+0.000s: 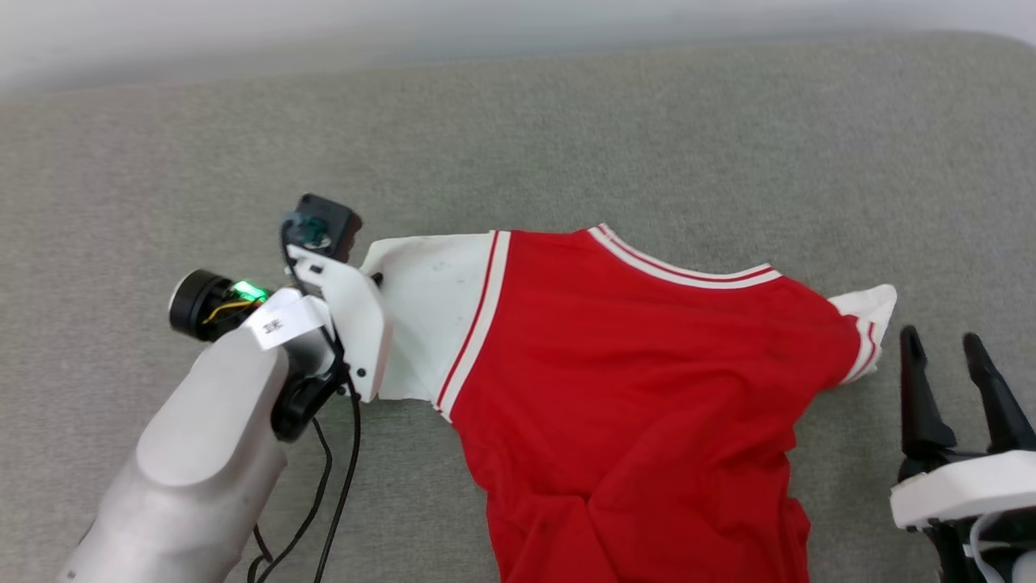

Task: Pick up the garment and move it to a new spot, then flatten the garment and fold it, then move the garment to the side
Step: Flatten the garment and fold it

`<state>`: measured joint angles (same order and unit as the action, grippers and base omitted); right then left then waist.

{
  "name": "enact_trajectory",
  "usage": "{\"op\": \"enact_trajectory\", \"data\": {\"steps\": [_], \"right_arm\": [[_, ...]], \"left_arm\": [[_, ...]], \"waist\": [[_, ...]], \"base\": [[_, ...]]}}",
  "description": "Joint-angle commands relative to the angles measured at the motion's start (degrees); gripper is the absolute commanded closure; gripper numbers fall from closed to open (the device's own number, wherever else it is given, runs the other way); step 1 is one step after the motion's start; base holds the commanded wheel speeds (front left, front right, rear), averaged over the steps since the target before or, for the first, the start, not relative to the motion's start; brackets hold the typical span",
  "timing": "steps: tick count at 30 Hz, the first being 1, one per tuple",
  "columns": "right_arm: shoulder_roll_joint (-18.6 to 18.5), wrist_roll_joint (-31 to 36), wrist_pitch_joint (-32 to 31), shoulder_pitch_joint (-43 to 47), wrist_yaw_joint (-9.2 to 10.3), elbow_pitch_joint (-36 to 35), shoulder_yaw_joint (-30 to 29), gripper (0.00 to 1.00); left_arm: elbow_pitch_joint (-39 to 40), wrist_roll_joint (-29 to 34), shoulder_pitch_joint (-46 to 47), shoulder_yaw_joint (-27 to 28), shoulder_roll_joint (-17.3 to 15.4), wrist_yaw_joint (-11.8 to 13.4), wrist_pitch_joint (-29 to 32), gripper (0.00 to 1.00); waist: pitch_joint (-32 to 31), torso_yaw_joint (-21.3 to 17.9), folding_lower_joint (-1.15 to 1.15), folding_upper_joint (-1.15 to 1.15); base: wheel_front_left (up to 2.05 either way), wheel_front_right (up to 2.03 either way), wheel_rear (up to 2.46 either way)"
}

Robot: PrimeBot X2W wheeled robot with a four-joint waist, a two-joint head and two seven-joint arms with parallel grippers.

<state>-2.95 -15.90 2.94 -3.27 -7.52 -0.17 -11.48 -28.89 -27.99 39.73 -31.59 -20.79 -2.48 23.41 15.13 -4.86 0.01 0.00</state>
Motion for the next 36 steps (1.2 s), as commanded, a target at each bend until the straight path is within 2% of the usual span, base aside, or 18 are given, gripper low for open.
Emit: {"op": "enact_trajectory", "data": {"steps": [1,8,10,15,22,23,24,31,36], "right_arm": [[0.1,0.0,-0.5,1.0,0.06,-0.1,-0.8,0.0],[0.1,0.1,-4.7,2.2,0.05,1.2,-4.9,0.0],[-0.6,-0.8,-9.2,0.9,0.05,2.6,-6.5,0.0],[-5.4,-4.5,-19.5,-4.6,0.05,7.0,-6.9,0.0],[-13.2,-8.6,-34.6,-13.9,0.05,12.3,-2.0,0.0],[-13.2,-8.6,-34.6,-13.9,0.05,12.3,-2.0,0.0],[-14.6,-9.4,-38.2,-16.3,0.05,13.2,0.3,0.0],[-17.4,-10.8,-45.4,-20.7,0.05,16.8,5.7,0.0],[-16.0,-11.5,-51.8,-19.5,0.03,22.6,9.7,0.0]], "left_arm": [[0.9,-0.3,-1.7,0.7,-0.6,0.7,-0.9,1.0],[6.8,-2.5,-7.1,3.8,-3.5,3.6,-2.4,1.0],[10.5,-3.1,-9.2,4.6,-4.6,4.7,-2.2,1.0],[16.4,-3.8,-10.7,5.6,-5.5,6.2,-1.7,1.0],[22.1,-3.4,-9.1,6.3,-5.9,7.5,-1.8,1.0],[22.1,-3.4,-9.1,6.3,-5.9,7.5,-1.8,1.0],[23.1,-3.3,-8.6,6.4,-5.7,7.7,-2.1,1.0],[24.6,-3.2,-7.3,6.3,-5.0,7.8,-2.7,1.0],[24.1,-3.6,-7.1,6.3,-4.7,7.6,-3.6,1.0]], "waist": [[-2.1,1.5,-0.01,0.0],[-4.9,3.4,-0.01,0.0],[-4.8,4.1,-0.01,0.0],[-2.7,5.4,-0.01,0.0],[1.4,7.5,-0.01,0.0],[1.4,7.5,-0.01,0.0],[2.6,8.0,-0.01,0.0],[6.1,9.4,-0.01,0.0],[7.2,9.8,-0.01,0.0]], "base": [[0.0,0.0,0.0],[0.0,0.0,0.0],[0.0,0.0,0.0],[0.0,0.0,0.0],[0.0,0.0,0.0],[0.0,0.0,0.0],[0.0,0.0,0.0],[0.0,0.0,0.0],[0.0,0.0,0.0]]}}
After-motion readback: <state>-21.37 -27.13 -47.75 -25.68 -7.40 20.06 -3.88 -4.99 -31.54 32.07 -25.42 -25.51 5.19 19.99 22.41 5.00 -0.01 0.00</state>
